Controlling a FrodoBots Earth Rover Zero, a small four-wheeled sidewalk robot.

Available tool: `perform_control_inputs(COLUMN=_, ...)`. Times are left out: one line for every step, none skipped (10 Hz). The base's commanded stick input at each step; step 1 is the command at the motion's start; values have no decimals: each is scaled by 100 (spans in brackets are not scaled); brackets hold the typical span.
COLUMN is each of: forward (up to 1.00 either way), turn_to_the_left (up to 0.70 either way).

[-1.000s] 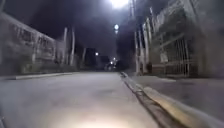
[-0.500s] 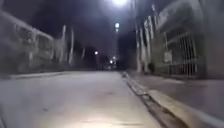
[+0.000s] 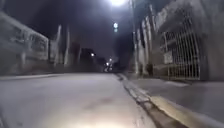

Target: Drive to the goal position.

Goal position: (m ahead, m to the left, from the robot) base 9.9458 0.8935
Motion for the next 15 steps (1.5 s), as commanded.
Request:
perform_control_inputs(forward=70, turn_to_the_left=-5)
perform_control_inputs(forward=70, turn_to_the_left=-20)
perform_control_inputs(forward=70, turn_to_the_left=-34)
perform_control_inputs(forward=70, turn_to_the_left=-17)
perform_control_inputs(forward=70, turn_to_the_left=0)
perform_control_inputs(forward=70, turn_to_the_left=0)
perform_control_inputs(forward=70, turn_to_the_left=0)
perform_control_inputs(forward=70, turn_to_the_left=-15)
perform_control_inputs(forward=70, turn_to_the_left=-26)
perform_control_inputs(forward=70, turn_to_the_left=-34)
perform_control_inputs(forward=70, turn_to_the_left=-28)
perform_control_inputs(forward=70, turn_to_the_left=-19)
perform_control_inputs(forward=70, turn_to_the_left=-11)
perform_control_inputs(forward=70, turn_to_the_left=-2)
perform_control_inputs(forward=70, turn_to_the_left=0)
